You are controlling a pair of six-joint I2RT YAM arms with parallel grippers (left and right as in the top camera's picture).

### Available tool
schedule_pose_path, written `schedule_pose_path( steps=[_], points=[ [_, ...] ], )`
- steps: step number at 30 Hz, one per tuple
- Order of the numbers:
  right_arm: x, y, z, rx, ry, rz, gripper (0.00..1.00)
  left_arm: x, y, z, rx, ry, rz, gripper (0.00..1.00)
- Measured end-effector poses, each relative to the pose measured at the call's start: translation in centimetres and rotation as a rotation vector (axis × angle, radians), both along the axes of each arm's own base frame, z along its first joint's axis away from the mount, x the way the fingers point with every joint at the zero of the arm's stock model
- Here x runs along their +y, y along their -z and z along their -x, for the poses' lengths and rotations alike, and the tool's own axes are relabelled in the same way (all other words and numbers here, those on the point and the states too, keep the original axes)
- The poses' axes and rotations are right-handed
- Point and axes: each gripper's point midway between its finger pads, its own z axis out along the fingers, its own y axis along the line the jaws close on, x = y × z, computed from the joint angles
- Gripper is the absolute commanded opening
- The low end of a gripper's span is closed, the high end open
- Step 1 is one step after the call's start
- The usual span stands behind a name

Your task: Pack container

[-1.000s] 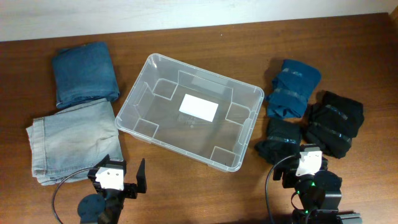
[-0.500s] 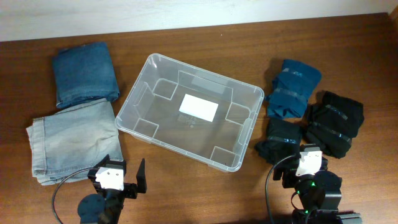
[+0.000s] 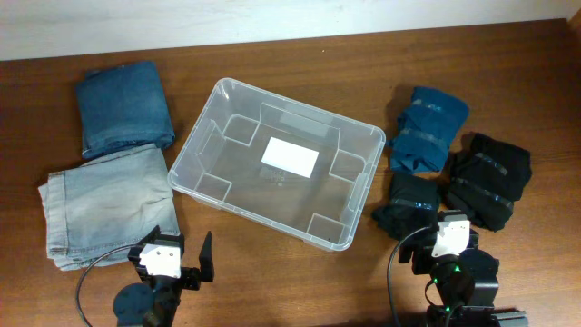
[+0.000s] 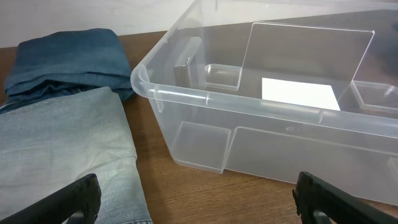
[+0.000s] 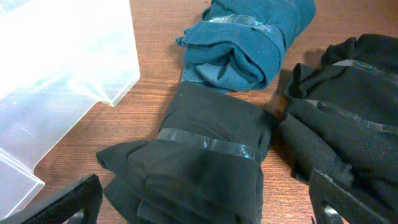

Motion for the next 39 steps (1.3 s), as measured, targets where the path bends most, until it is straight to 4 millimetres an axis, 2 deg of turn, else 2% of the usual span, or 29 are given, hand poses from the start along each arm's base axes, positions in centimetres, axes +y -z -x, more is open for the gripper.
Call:
schedule_pose_path(
  steps=[6,13,16,20,23,27,31,33,35,39],
  points=[
    [0.0,0.0,0.0,0.000,0.001,0.000,0.98,-0.1,-0.7,-0.2,-0.031,0.005,0.002,1.00],
    [0.0,0.0,0.0,0.000,0.000,0.000,0.99,-4.1,-2.7,0.5,-0.106,0.241,0.069,1.00],
    [0.0,0.0,0.0,0.000,0.001,0.000,0.99,-4.1,-3.5,0.4,-0.126,0.233,0.106,1.00],
    [0.0,0.0,0.0,0.000,0.000,0.000,0.98,-2.2,-3.6,0.1,-0.058,0.093,0.153,1.00],
    [0.0,0.0,0.0,0.000,0.000,0.000,0.99,-0.1,-5.3,0.0,0.019,-0.039,0.148,1.00],
    [0.0,0.0,0.0,-0.001,-0.002,-0.001,0.99,2.5,-10.5,-1.1,0.063,-0.183,0.128,1.00],
    [0.1,-0.1,0.0,-0.004,-0.003,-0.002,0.98,3.2,-16.0,-2.1,0.073,-0.219,0.122,1.00],
    [0.1,-0.1,0.0,-0.004,-0.003,-0.001,0.99,3.4,-18.0,-2.3,0.073,-0.232,0.117,1.00],
    [0.1,-0.1,0.0,-0.004,-0.003,-0.001,0.98,4.7,-18.4,-2.1,0.109,-0.313,0.129,1.00],
    [0.1,-0.1,0.0,-0.004,-0.003,-0.001,0.98,8.7,-15.4,-0.7,0.257,-0.574,0.178,1.00]
  ],
)
